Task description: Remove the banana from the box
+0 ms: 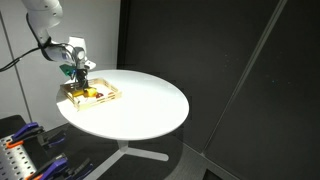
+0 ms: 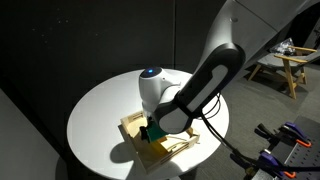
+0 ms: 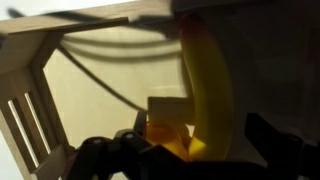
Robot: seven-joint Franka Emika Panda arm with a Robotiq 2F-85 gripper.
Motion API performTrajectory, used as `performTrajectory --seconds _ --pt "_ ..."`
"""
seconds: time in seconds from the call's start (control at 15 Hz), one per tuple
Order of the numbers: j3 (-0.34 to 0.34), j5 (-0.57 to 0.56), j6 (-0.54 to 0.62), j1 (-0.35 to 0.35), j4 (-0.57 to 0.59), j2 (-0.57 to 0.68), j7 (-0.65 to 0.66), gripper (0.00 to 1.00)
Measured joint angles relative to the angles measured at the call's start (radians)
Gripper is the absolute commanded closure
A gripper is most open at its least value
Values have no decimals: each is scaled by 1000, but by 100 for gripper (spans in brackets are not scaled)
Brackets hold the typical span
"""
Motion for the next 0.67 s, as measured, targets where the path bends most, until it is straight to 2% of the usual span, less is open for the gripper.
performTrajectory --seconds 0.6,0.67 --pt "0 0 0 0 12 22 0 0" --pt "0 0 0 0 13 24 0 17"
